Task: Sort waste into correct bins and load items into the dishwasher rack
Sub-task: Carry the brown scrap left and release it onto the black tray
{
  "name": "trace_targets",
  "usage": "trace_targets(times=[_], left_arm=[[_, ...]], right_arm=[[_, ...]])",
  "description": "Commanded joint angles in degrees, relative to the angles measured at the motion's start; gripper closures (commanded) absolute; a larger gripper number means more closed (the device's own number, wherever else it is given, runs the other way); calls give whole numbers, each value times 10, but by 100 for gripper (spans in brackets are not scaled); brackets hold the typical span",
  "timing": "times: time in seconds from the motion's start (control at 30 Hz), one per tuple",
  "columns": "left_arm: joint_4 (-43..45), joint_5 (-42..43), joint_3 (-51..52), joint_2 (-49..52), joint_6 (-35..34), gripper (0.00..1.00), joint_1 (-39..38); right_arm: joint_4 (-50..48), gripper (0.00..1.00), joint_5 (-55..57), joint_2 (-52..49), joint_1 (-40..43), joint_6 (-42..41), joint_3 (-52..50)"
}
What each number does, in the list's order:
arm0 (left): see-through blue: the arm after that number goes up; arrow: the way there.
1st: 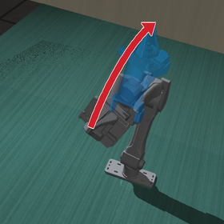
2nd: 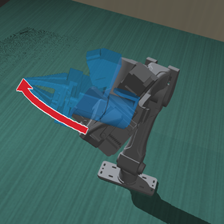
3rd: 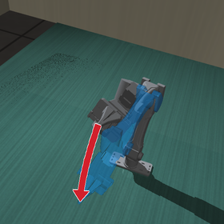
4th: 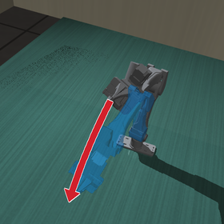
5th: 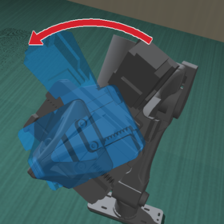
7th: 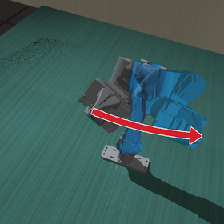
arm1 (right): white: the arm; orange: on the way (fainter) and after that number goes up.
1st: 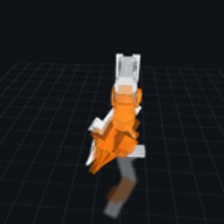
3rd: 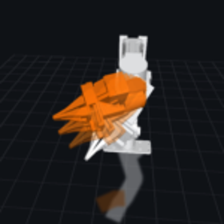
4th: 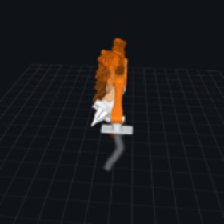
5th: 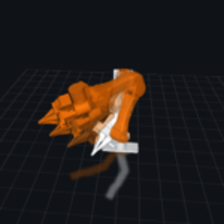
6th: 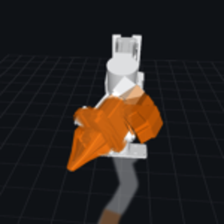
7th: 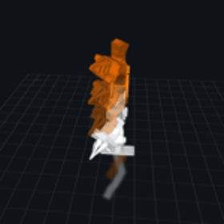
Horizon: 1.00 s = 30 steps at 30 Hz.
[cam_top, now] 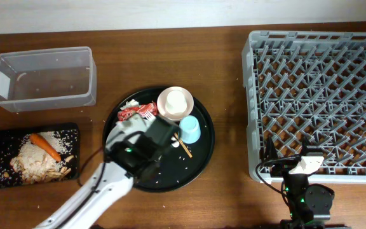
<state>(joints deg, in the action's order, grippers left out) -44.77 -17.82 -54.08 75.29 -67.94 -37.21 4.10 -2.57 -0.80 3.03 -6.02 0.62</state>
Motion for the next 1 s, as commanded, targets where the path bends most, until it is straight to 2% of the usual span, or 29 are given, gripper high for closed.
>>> trace_targets(times=[0.0,0.07,0.23,0.4,0.57,0.77,0.8,0.97], left_arm=[[-2,-98,4,-12,12,71,101],[7,-108,4,-12,33,71,177],[47,-105,4,-11,34,71,385],[80,-111,4,28,34,70,489],[105,-101,4,127,34,70,550],[109,-96,4,147,34,69,553],[110,-81,4,147,34,56,553],[111,-12,4,147,34,56,553]], right_arm=[[2,1,2,4,3,0,-3],[2,1,2,4,3,0,-3],[2,1,2,4,3,0,-3],[2,1,3,4,3,0,-3],[2,1,2,4,3,0,-3],[2,1,2,4,3,0,-3],[2,1,2,4,3,0,-3],[2,1,2,4,3,0,-3]])
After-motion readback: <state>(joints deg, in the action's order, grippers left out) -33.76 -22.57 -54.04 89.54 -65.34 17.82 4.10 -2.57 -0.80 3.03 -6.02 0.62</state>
